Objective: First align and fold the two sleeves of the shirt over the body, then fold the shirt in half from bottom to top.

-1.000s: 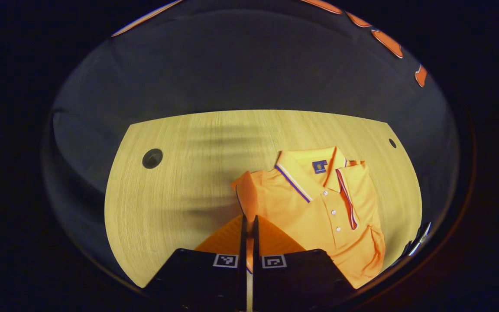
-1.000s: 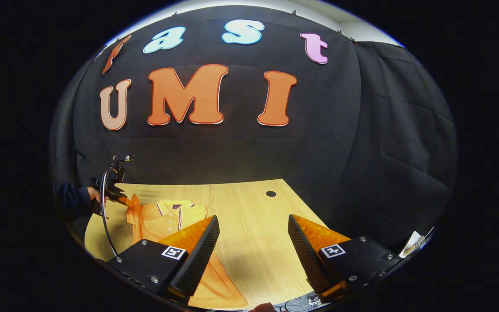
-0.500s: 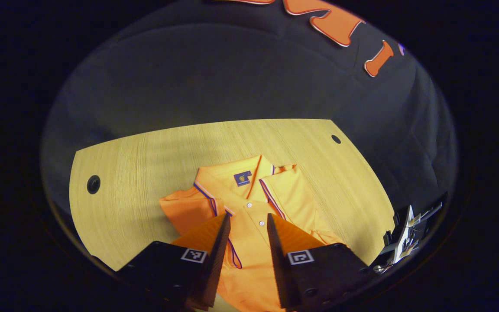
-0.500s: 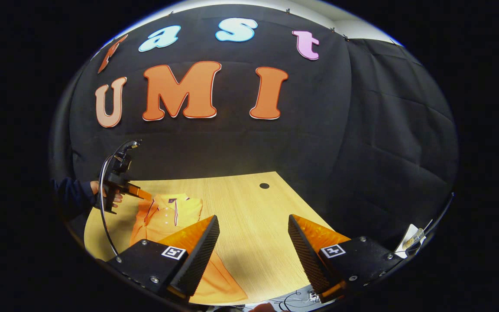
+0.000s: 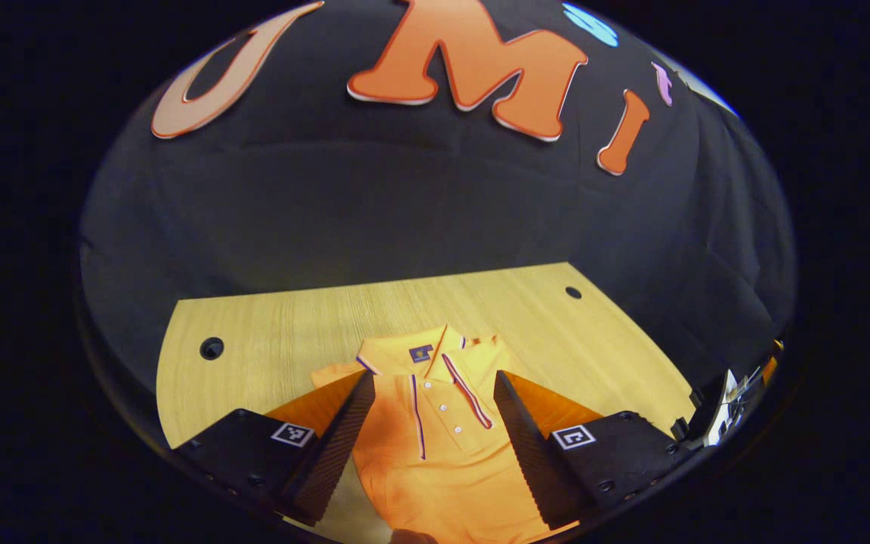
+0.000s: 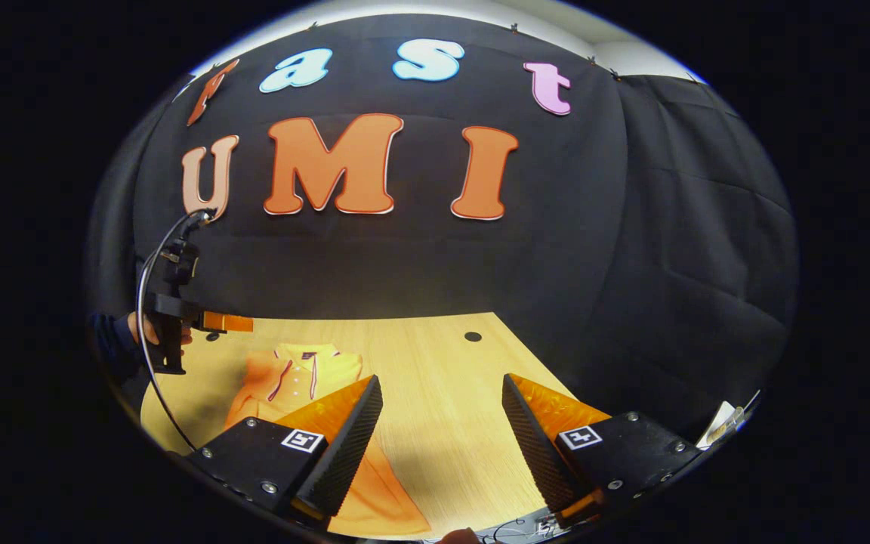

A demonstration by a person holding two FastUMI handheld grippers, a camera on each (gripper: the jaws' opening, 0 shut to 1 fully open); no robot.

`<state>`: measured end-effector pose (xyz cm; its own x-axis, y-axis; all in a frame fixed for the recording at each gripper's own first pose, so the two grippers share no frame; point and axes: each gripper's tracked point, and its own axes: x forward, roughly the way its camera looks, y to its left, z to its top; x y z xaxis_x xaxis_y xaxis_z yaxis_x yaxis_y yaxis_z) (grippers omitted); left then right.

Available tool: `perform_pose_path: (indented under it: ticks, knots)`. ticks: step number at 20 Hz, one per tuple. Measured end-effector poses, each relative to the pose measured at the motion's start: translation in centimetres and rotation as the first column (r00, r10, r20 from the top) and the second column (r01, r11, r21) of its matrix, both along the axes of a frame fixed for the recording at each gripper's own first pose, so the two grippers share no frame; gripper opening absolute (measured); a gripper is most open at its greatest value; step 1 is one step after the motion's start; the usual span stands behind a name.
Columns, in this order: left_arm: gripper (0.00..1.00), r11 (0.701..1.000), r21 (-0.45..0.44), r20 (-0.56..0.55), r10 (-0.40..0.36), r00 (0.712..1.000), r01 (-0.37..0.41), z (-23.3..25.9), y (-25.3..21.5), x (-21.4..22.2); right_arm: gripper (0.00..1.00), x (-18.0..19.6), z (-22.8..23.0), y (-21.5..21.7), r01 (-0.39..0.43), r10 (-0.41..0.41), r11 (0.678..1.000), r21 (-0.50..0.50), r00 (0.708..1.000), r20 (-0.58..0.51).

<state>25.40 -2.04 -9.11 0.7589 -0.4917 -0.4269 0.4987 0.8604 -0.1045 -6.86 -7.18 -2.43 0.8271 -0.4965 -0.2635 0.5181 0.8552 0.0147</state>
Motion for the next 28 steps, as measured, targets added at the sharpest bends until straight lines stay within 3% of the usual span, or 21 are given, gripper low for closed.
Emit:
perform_pose_path:
  ticks: [5, 10, 13, 17, 20, 21, 22, 25, 28]
  knots:
    - [0.98, 0.992, -0.071, 0.205, 0.118, 0.972, -0.105, 6.5, 2.5, -6.2, 0.97, 2.2, 0.7, 1.5, -0.130, 0.134, 0.990, -0.062, 0.990, 0.050]
    - [0.97, 0.975, -0.131, 0.404, 0.217, 0.889, -0.178, 11.5, 4.7, -12.7, 0.97, 2.8, 2.3, 2.6, -0.204, 0.223, 0.966, -0.157, 0.968, 0.118]
    - [0.97, 0.959, -0.165, 0.456, 0.281, 0.845, -0.230, 13.2, 5.9, -16.7, 0.97, 2.9, 3.1, 3.6, -0.251, 0.286, 0.945, -0.208, 0.944, 0.162]
    - [0.97, 0.929, -0.213, 0.558, 0.371, 0.742, -0.304, 15.2, 8.0, -22.6, 0.98, 2.4, 2.6, 4.8, -0.312, 0.347, 0.930, -0.195, 0.919, 0.187]
    - [0.95, 0.894, -0.241, 0.631, 0.440, 0.639, -0.377, 16.1, 9.9, -26.2, 0.99, 1.4, 3.2, 5.1, -0.331, 0.376, 0.920, -0.210, 0.896, 0.238]
    - [0.97, 0.895, -0.229, 0.637, 0.435, 0.637, -0.382, 15.9, 9.6, -27.2, 0.99, 1.2, 3.2, 5.2, -0.336, 0.386, 0.916, -0.221, 0.886, 0.257]
    - [0.97, 0.901, -0.197, 0.623, 0.419, 0.660, -0.385, 14.3, 9.3, -28.5, 0.99, 1.2, 3.4, 5.4, -0.336, 0.394, 0.912, -0.235, 0.876, 0.279]
    - [0.97, 0.918, -0.118, 0.557, 0.376, 0.740, -0.378, 9.5, 8.2, -29.0, 0.98, 1.0, 0.2, 4.9, -0.351, 0.390, 0.917, -0.191, 0.893, 0.227]
    - [0.97, 0.917, -0.075, 0.457, 0.381, 0.804, -0.392, 5.1, 8.4, -28.9, 0.98, 0.8, -2.8, 4.6, -0.365, 0.388, 0.919, -0.150, 0.907, 0.166]
